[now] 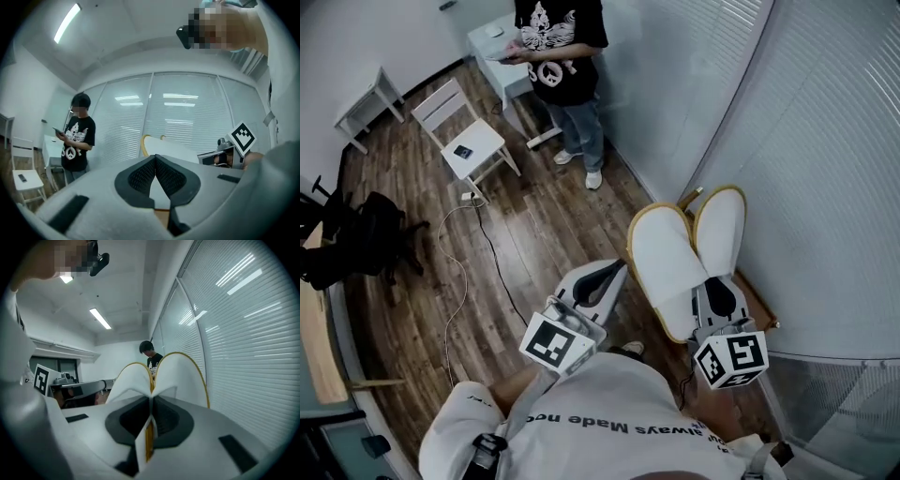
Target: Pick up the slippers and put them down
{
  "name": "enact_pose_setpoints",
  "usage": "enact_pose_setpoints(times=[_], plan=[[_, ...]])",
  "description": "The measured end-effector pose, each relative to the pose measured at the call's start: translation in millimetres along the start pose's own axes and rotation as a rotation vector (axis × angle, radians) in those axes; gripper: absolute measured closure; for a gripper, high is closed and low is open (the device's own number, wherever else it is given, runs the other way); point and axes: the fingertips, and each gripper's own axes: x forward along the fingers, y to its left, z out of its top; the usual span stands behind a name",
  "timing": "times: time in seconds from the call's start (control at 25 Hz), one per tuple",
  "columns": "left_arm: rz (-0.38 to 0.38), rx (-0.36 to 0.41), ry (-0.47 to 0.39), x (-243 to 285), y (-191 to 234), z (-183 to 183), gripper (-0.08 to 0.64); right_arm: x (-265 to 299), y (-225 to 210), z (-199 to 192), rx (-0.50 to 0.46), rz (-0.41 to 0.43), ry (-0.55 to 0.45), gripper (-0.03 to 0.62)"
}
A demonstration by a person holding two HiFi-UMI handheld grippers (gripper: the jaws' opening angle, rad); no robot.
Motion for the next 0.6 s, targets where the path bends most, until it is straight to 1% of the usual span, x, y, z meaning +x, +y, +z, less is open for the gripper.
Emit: enact_pose_setpoints(times=[0.2,0.36,0.48,0.6], plan=[[0.125,0.009,-0.01,-77.4,76.9,16.9,0.549,62.6,96.9,5.8,-0.024,0.137,0.014,0.568],[0.21,0.016,-0.003,-132.6,141.3,17.0,0.549,116.5,171.0,4.6,-0.044,0.23,0.014,0.568],[0.273,0.022,-0.005,-173.3,182.4,17.7,0.549,149.0,221.2,0.4,-0.048,0.288,0.014,0.568],[0.32,0.025,-0.013,-214.4,214.3,19.7,0.549,171.6,267.0,-4.8,-0.055,0.331,0.013,0.568]])
